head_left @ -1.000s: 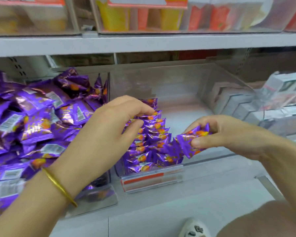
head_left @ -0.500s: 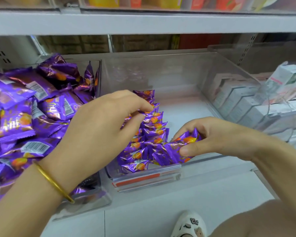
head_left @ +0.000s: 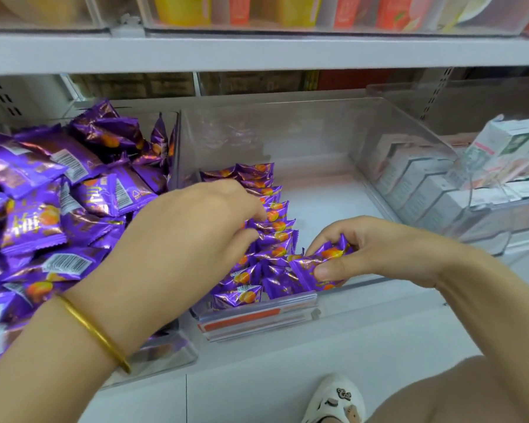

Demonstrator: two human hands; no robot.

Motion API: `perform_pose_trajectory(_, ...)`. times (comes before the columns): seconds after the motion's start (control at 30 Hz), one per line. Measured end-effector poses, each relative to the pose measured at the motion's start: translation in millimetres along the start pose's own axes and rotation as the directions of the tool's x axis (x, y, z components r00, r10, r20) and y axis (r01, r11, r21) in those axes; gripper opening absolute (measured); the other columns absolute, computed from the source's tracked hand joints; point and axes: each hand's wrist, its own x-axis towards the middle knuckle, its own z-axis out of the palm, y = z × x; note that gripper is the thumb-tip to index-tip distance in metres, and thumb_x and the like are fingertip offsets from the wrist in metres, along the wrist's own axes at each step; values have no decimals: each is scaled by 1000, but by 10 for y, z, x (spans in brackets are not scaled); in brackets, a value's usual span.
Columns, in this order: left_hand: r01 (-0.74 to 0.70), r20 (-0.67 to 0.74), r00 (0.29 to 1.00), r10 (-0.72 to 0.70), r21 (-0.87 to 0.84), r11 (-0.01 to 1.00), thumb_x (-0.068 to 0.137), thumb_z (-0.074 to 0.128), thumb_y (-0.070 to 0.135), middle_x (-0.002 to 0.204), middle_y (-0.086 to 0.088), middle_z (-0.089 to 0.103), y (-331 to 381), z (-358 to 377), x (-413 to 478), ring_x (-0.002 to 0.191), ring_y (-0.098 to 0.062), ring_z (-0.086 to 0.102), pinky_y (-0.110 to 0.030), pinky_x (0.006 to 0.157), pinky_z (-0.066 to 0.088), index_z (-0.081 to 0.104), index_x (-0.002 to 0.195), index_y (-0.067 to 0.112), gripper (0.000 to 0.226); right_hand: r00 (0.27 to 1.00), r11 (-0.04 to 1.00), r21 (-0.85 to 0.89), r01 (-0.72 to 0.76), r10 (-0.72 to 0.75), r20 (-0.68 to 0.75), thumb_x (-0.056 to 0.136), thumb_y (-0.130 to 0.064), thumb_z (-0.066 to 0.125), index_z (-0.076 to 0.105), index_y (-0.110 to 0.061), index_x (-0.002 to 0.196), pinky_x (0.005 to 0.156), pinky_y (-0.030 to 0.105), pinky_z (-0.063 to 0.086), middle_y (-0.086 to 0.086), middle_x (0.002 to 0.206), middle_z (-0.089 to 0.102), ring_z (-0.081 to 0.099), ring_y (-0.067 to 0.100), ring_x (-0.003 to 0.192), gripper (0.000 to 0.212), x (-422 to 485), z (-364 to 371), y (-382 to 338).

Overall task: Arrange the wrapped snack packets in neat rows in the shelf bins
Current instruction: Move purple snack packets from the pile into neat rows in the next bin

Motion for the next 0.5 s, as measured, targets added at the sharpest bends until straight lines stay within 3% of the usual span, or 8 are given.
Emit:
perform_pose_trajectory(0.1, -11, 115, 993, 9, 18, 1000, 92, 48, 38, 107, 15, 50, 118, 12, 91, 108, -9, 50, -27, 92, 41, 56, 113, 36, 22, 1000, 1000, 21, 4, -4, 5, 74, -6, 74, 68, -9, 93, 66, 22, 49, -2, 71, 66, 58, 5, 61, 21, 7, -30, 31)
perform_pose_trajectory(0.17, 1, 253, 968, 2, -13, 1000, 90, 54, 35, 104, 10, 55, 211, 78, 179, 102, -14, 53, -34, 87, 46, 60, 105, 29, 18, 1000, 998, 56, 2, -3, 20, 73, -2, 73, 68, -7, 94, 69, 24, 51, 2, 76, 66, 60, 8, 65, 22, 8, -54, 48)
perform_pose_trajectory(0.27, 70, 430, 902, -45, -43, 997, 86, 60, 30, 92, 9, 57, 252, 211, 269, 87, -12, 52, -31, 79, 48, 62, 95, 25, 10, 999, 995, 95, 3, -8, 44, 73, 3, 73, 67, -5, 96, 66, 19, 52, 6, 80, 67, 60, 9, 67, 25, 3, -87, 57)
perform_pose_trajectory(0.33, 127, 476, 876, -81, -65, 990, 86, 62, 29, 89, 8, 59, 275, 286, 276, 81, -12, 51, -30, 75, 49, 62, 93, 22, 11, 998, 994, 111, 12, -19, 60, 73, 6, 72, 68, -6, 93, 61, 15, 48, 3, 75, 67, 60, 6, 62, 24, 3, -105, 64)
perform_pose_trajectory(0.5, 243, 447, 877, -178, -93, 966, 83, 65, 30, 86, 9, 58, 267, 420, 230, 88, -13, 54, -32, 75, 49, 62, 91, 22, 11, 996, 987, 162, -5, -10, 92, 73, 7, 72, 67, -8, 90, 60, 14, 49, 1, 72, 67, 61, 4, 60, 23, 25, -130, 76)
